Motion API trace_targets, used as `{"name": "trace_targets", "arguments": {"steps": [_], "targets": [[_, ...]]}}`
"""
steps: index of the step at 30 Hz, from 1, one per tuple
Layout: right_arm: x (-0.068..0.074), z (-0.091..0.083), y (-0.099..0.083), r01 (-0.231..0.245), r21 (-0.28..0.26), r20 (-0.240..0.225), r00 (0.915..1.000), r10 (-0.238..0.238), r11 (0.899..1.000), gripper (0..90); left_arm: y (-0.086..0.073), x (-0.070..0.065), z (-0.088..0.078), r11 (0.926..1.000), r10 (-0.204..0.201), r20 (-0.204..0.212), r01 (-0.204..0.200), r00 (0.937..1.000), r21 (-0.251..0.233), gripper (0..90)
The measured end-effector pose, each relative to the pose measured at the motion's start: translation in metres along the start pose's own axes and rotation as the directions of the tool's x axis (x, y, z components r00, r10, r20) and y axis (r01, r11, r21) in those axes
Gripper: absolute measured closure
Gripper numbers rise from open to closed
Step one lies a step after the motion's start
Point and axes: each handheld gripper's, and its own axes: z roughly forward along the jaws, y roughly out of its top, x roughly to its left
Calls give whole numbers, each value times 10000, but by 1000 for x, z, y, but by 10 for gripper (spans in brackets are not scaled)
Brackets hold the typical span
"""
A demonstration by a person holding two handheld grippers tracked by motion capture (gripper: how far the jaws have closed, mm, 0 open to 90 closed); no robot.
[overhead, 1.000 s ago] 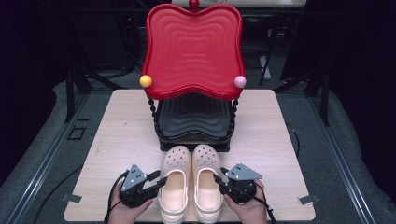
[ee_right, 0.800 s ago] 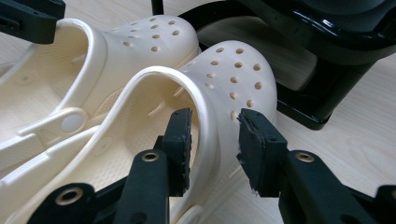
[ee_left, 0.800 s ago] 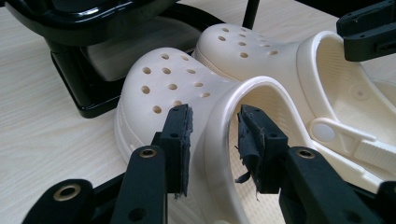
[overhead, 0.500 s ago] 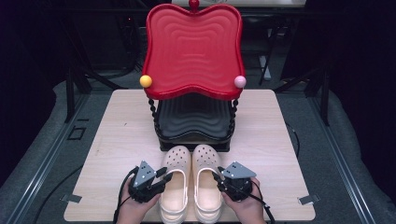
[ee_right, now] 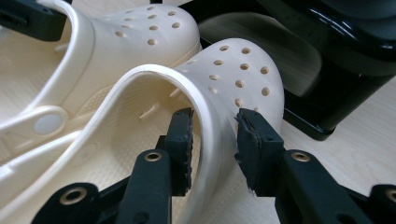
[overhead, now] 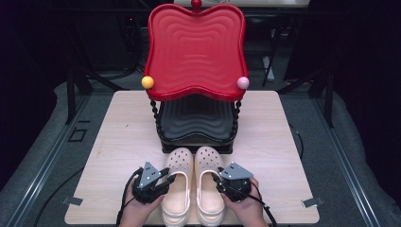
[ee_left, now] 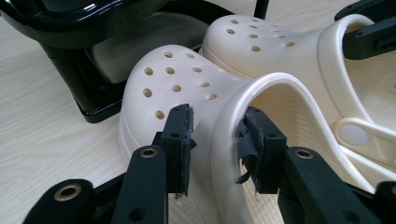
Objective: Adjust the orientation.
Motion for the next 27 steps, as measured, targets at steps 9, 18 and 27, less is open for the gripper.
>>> {"name": "trace_targets", "arguments": {"steps": [9, 18, 27], "targets": [[5, 12, 10, 1089, 15, 223, 9938, -1089, 9941, 638, 8, -4, 11, 9979, 552, -149, -547, 9984, 346, 620], [9, 15, 11, 1856, 102, 551, 9810, -1858, 9826, 696, 11, -4, 16, 9962, 774, -299, -762, 9966, 413, 603], [17, 12, 13, 2338, 365, 1143, 9649, -2365, 9716, 766, 10, -13, 16, 9827, 1835, -886, -1802, 9790, 435, 681]]}}
